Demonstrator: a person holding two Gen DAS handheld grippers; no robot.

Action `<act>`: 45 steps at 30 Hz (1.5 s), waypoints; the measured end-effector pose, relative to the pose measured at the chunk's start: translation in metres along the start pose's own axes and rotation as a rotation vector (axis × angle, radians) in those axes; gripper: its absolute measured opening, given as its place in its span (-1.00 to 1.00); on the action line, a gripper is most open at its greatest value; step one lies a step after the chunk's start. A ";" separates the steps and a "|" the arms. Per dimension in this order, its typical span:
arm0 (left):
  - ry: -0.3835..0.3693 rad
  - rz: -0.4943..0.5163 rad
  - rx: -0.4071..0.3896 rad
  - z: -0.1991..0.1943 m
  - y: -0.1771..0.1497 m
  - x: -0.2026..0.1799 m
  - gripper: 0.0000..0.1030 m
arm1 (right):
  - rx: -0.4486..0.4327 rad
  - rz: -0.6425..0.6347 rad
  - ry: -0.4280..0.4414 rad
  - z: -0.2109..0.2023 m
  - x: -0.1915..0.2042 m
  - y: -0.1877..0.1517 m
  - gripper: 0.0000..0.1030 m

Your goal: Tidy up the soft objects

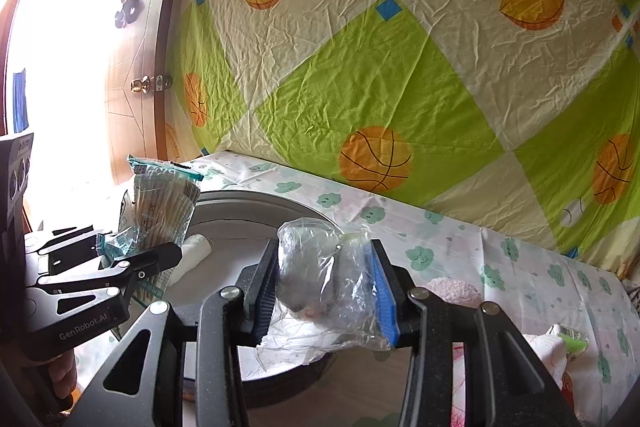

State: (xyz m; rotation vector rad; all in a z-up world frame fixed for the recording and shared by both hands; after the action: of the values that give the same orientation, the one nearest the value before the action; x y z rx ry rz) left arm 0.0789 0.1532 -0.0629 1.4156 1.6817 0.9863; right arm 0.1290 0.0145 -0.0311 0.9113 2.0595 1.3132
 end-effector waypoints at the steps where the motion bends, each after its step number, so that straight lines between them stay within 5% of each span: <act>1: -0.008 -0.006 0.016 0.003 0.001 0.002 -0.47 | 0.006 -0.003 0.004 0.005 0.002 0.002 -0.13; 16: -0.042 -0.028 0.234 0.053 0.022 0.030 -0.47 | 0.253 0.046 0.095 0.095 0.009 -0.002 -0.12; 27: -0.045 -0.024 0.327 0.078 0.023 0.035 -0.42 | 0.306 0.016 0.083 0.120 0.017 -0.004 -0.08; 31: -0.003 -0.014 0.266 0.064 0.029 0.037 0.45 | 0.329 -0.002 0.059 0.126 0.018 -0.007 0.40; 32: 0.005 -0.011 0.245 0.059 0.030 0.036 0.53 | 0.320 0.004 0.057 0.123 0.017 -0.006 0.46; 38: -0.002 0.008 0.114 0.020 0.031 0.015 0.62 | 0.248 0.049 0.067 0.084 0.003 -0.004 0.46; 45: -0.110 0.077 0.027 -0.007 0.022 -0.066 0.67 | 0.171 0.099 0.002 0.001 -0.054 -0.026 0.47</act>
State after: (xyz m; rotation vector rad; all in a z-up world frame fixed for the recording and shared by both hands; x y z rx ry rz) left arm 0.0921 0.0898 -0.0368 1.5344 1.5754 0.9134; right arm 0.1574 -0.0341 -0.0517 1.0993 2.1789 1.2017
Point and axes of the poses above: each gripper's, at about its wrist camera, not at the fingertips, and z roughly the way its jaws point, x to its left, y to its top, the point moved 7 cm from there along z, roughly the way its jaws point, and after that the axes turned 4 degrees about z, right-handed, at the moved point
